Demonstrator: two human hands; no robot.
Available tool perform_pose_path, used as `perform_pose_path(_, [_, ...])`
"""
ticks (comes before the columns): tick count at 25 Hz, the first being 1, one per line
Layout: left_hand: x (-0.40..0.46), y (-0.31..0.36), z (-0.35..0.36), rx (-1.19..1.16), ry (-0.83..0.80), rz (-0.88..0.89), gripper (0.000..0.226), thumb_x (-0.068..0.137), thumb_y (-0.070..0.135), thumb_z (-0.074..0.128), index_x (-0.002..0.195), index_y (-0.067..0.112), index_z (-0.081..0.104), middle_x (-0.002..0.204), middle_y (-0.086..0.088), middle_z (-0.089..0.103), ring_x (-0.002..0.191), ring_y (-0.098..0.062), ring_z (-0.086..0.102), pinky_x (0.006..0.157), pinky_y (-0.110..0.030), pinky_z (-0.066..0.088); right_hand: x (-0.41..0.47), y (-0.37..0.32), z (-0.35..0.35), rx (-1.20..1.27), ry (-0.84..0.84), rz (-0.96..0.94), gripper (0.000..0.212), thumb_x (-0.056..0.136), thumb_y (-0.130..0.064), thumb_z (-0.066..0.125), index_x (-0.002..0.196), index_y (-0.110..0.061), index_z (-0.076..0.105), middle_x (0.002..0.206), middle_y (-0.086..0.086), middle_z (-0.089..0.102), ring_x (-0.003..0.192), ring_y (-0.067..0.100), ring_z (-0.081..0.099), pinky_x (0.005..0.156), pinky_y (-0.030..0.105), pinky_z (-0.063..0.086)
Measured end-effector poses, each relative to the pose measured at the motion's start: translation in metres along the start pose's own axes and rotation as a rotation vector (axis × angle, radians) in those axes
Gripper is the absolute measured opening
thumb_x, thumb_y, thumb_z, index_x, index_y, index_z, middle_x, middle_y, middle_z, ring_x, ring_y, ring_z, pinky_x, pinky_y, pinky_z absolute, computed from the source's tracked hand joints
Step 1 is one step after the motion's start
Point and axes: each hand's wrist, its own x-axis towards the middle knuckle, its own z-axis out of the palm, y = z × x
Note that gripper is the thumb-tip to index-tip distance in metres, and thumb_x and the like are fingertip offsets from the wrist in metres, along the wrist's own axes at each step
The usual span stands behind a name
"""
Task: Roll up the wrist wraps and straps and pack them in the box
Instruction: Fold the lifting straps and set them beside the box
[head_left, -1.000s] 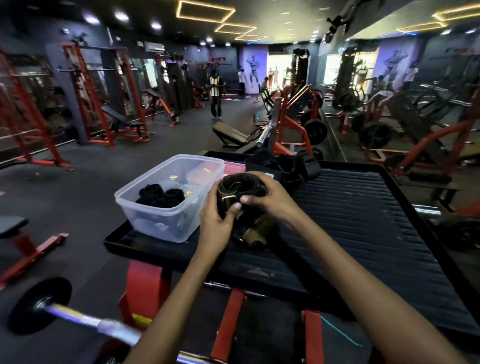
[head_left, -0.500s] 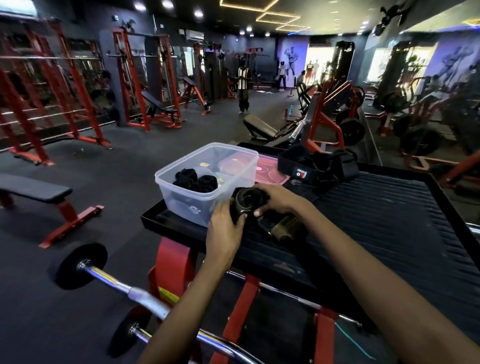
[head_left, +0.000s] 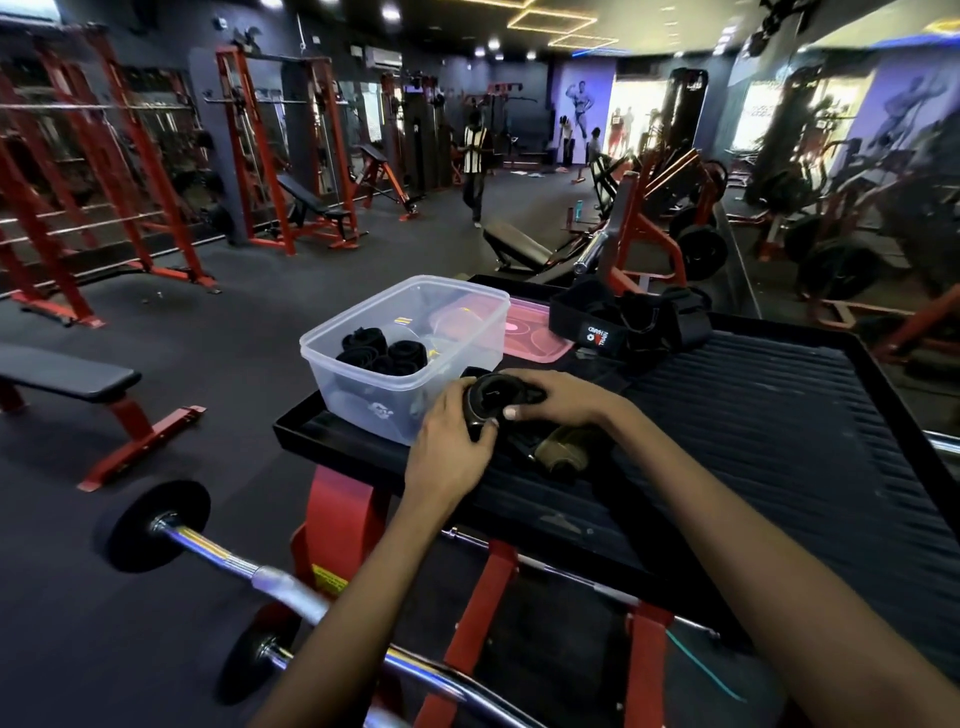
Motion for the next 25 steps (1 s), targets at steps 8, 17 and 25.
perform_pose_path(8, [0.005, -0.002, 0.007, 0.182, -0.013, 0.073, 0.061, 0.084, 0.029, 0.061, 0.138, 0.025, 0.034, 0.134, -0.006, 0.039, 0.128, -0.026, 0.039, 0.099, -0.043, 0.043, -0.035, 0.005, 0.014, -0.484, -0.005, 0.266, 0.1, 0.066, -0.048, 0.077, 0.146, -0.026, 0.021, 0.153, 0.006, 0.017, 0.138, 0.032, 0.025, 0.11, 0.053, 0.027])
perform_pose_path(17, [0.001, 0.04, 0.024, 0.149, 0.186, 0.149, 0.04, 0.085, 0.026, 0.059, 0.121, 0.009, 0.052, 0.134, -0.013, 0.041, 0.128, -0.03, 0.035, 0.108, -0.04, 0.032, -0.073, 0.031, -0.029, 0.134, 0.281, 0.226, 0.066, 0.069, -0.016, 0.079, 0.126, -0.02, 0.046, 0.12, 0.004, 0.053, 0.101, 0.015, 0.053, 0.084, 0.024, 0.041])
perform_pose_path(25, [0.021, 0.109, 0.099, -0.646, -0.235, -0.122, 0.03, 0.1, 0.036, 0.033, 0.118, 0.015, 0.045, 0.106, -0.003, 0.051, 0.094, -0.018, 0.049, 0.093, -0.036, 0.041, -0.124, 0.055, -0.056, 1.413, 0.567, 0.074, 0.027, 0.092, -0.029, 0.049, 0.107, -0.012, 0.063, 0.098, 0.008, 0.069, 0.09, 0.018, 0.065, 0.083, 0.03, 0.055])
